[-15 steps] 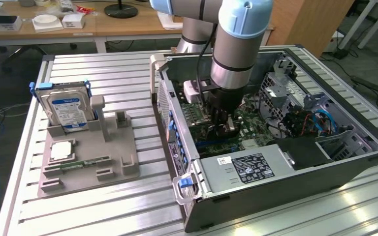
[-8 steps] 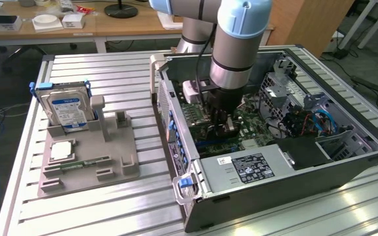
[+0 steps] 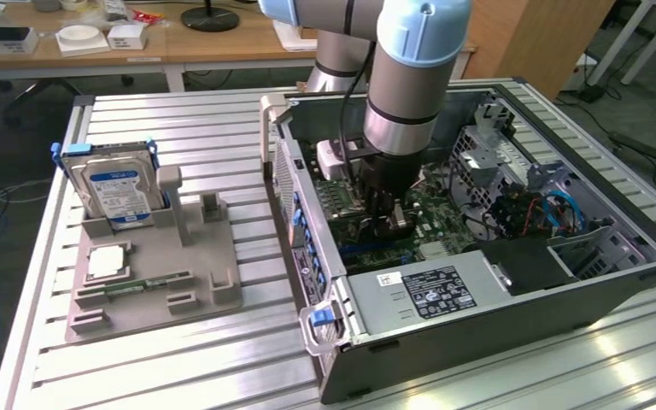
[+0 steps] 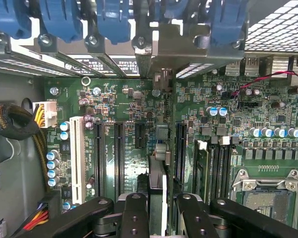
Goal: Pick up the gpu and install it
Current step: 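Insert the gpu into the slot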
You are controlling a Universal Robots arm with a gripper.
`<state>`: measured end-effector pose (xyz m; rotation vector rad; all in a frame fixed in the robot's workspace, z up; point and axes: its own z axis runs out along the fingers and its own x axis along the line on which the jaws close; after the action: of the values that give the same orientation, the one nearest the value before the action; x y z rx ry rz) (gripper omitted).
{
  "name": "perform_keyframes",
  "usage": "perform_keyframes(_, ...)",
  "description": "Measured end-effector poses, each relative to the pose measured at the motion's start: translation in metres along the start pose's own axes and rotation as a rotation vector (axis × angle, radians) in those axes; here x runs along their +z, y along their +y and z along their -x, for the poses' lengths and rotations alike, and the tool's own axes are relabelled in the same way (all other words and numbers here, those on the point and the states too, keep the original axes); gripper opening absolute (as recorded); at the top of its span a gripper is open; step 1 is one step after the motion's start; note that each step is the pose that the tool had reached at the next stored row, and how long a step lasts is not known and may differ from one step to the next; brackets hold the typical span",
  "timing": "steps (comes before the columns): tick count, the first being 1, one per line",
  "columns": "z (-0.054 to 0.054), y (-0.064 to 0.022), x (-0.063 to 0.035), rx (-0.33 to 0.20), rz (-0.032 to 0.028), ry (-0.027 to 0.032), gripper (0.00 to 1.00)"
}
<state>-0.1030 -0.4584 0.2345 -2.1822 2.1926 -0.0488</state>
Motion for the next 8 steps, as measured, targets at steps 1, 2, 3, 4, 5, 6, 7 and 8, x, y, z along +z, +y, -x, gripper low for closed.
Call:
perform_keyframes(1,0.0,0.0,0.0001,0.0,-0.0001,-0.0001,0.27)
perform_keyframes(2,0.0,0.0,0.0001,0.0,-0.0001,-0.0001,0.27)
perform_keyframes(3,0.0,0.0,0.0001,0.0,-0.0001,-0.0001,0.27)
perform_keyframes(4,0.0,0.0,0.0002,0.0,0.0,0.0,0.27)
perform_keyframes(5,0.0,0.0,0.0005,0.0,-0.0001,-0.0002,0.27)
perform_keyframes(6,0.0,0.0,0.0007,0.0,0.0,-0.0001,0.27)
perform_keyframes(7,0.0,0.0,0.0008,0.0,0.0,0.0,0.27)
perform_keyframes(8,0.0,0.0,0.001,0.0,0.0,0.0001,0.27)
